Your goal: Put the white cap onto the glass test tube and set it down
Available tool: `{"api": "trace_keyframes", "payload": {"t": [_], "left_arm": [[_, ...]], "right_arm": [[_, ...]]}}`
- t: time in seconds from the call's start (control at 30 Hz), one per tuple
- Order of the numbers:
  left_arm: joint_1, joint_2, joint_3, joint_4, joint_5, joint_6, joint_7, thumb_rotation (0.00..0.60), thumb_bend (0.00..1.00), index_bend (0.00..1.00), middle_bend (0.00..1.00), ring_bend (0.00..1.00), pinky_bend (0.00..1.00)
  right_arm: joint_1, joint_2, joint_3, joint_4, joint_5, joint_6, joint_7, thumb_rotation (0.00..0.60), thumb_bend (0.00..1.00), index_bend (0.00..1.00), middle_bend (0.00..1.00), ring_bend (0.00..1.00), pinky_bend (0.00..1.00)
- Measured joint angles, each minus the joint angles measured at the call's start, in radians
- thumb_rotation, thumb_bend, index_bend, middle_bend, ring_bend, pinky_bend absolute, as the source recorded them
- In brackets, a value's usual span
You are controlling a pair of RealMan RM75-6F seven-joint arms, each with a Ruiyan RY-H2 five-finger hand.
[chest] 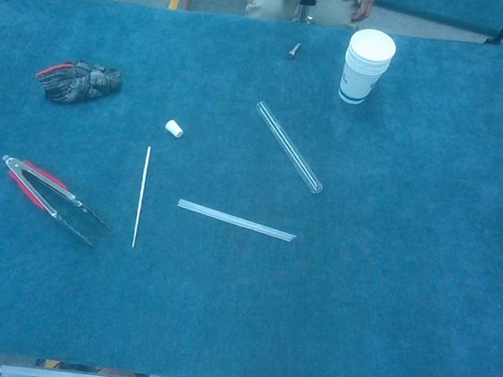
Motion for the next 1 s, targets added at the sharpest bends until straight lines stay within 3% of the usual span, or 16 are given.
{"api": "trace_keyframes", "payload": {"t": [0.63, 1.0], "left_arm": [[-0.026, 0.006, 0.002, 0.007, 0.014, -0.042, -0.029, 0.600, 0.32, 0.31, 0.15, 0.00, 0.05], [-0.118, 0.006, 0.011, 0.015, 0.085, -0.174, -0.138, 0.600, 0.32, 0.31, 0.13, 0.00, 0.05]], "right_arm": [[0.020, 0.011, 0.015, 0.003, -0.008, -0.020, 0.034, 0.600, 0.39, 0.18, 0.14, 0.06, 0.29], [0.069, 0.026, 0.044, -0.029, -0.019, -0.062, 0.036, 0.600, 0.33, 0.18, 0.14, 0.06, 0.29]]}}
